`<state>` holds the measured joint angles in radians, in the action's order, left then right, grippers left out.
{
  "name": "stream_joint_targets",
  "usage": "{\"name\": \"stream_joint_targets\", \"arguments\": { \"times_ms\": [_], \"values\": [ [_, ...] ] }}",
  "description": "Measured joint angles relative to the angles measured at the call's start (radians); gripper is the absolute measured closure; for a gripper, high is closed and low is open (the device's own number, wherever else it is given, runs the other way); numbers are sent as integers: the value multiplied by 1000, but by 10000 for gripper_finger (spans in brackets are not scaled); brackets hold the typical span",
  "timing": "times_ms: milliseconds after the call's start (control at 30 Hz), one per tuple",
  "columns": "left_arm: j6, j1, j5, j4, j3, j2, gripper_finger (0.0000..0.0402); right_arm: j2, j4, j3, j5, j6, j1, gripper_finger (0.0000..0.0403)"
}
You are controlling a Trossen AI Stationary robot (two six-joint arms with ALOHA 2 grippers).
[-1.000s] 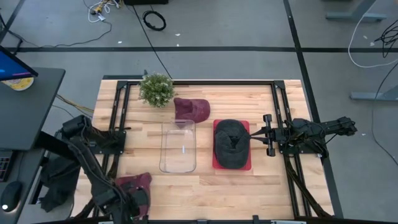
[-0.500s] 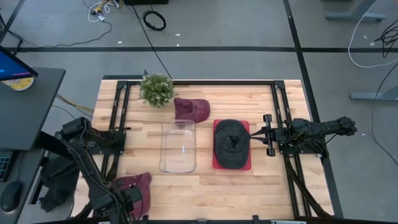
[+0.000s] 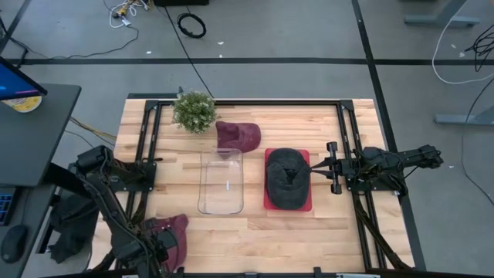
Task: Pick & Place hat
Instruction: Put the bottom red cap into the transparent bin
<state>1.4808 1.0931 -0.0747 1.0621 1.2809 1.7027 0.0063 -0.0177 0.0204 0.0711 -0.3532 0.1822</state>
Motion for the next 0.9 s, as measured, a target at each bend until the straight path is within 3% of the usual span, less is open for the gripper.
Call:
{"name": "stream_joint_targets", "arguments": {
  "times_ms": [200,367,500,667,700,900],
  "values": [
    [0,-1,25,-72,-71,0,156,0,0,0,0,0,0,364],
    [5,-1,50,-213,-168,-1,141,0,0,0,0,0,0,364],
    [3,-9,132,-259,-214,-3,194,0,0,0,0,0,0,364],
    [-20,-16,198,-240,-201,-4,361,0,0,0,0,0,0,364],
    [-27,-21,198,-231,-190,-3,377,0,0,0,0,0,0,364],
    [-86,-50,145,-198,-87,-1,387,0,0,0,0,0,0,364]
  ]
}}
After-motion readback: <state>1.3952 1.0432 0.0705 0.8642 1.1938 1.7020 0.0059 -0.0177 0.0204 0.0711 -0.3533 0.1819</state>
